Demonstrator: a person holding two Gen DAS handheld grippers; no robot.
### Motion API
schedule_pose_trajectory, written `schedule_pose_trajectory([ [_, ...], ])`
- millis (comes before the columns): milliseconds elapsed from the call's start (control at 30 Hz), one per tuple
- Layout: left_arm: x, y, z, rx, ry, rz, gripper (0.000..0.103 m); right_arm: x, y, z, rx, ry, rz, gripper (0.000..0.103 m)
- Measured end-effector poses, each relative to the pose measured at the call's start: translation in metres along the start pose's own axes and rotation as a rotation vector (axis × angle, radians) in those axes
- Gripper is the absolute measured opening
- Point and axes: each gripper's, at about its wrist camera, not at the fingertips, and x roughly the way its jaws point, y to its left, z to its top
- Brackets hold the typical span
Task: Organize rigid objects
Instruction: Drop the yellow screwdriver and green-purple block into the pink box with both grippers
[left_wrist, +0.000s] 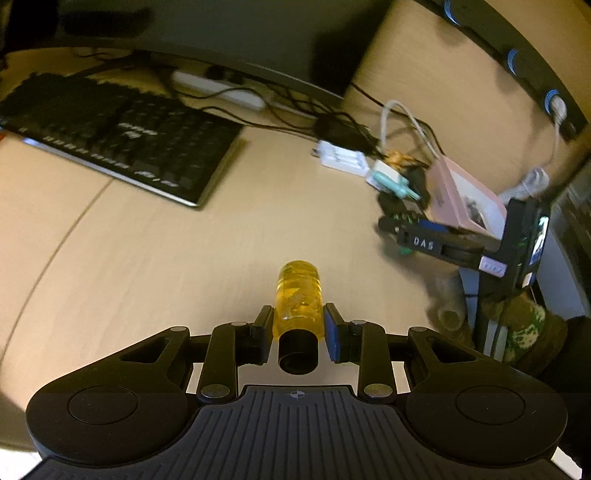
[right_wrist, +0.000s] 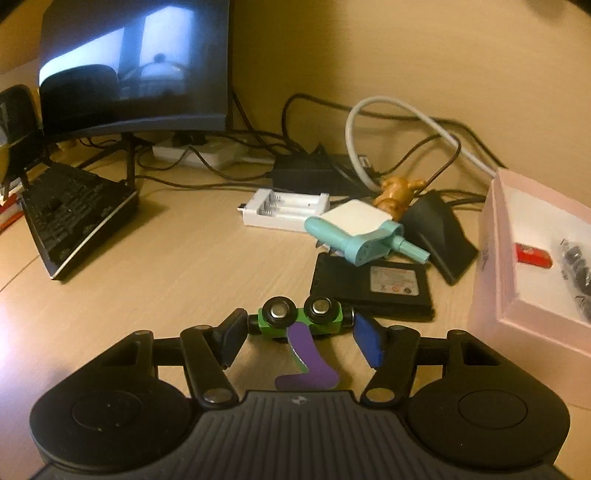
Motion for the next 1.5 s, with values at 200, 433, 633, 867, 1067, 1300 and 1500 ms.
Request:
schedule_pose_trajectory([
  [200, 0.019, -0.037, -0.002, 0.125, 0.069, -0.078, 0.032, -0.057, -0.008, 0.000, 0.043, -0.093, 0.001, 0.063],
  [433, 0.048, -0.106, -0.013, 0.334, 0.175, -0.238, 0.032, -0.150, -0.030, -0.021, 0.069, -0.163, -0.064, 0.063],
  [633, 0.072, -0.170, 0.001, 0.472, 0.197, -0.353, 0.032, -0.223, -0.073, -0.056, 0.155, -0.171, -0.246, 0.063],
  [867, 0.100, -0.247, 0.077, 0.530, -0.007, -0.359, 0.032, -0.278, -0.103, -0.102, 0.244, -0.157, -0.386, 0.063],
  [1067, 0.148, -0.297, 0.129, 0.415, -0.162, -0.337, 0.032, -0.298, -0.115, -0.127, 0.293, -0.129, -0.428, 0.063],
  [1300, 0.170, -0.294, 0.119, 0.357, -0.141, -0.309, 0.032, -0.303, -0.121, -0.141, 0.294, -0.088, -0.432, 0.063],
  [1500, 0.147, -0.242, 0.086, 0.297, -0.071, -0.271, 0.032, -0.290, -0.131, -0.138, 0.294, -0.076, -0.379, 0.063],
])
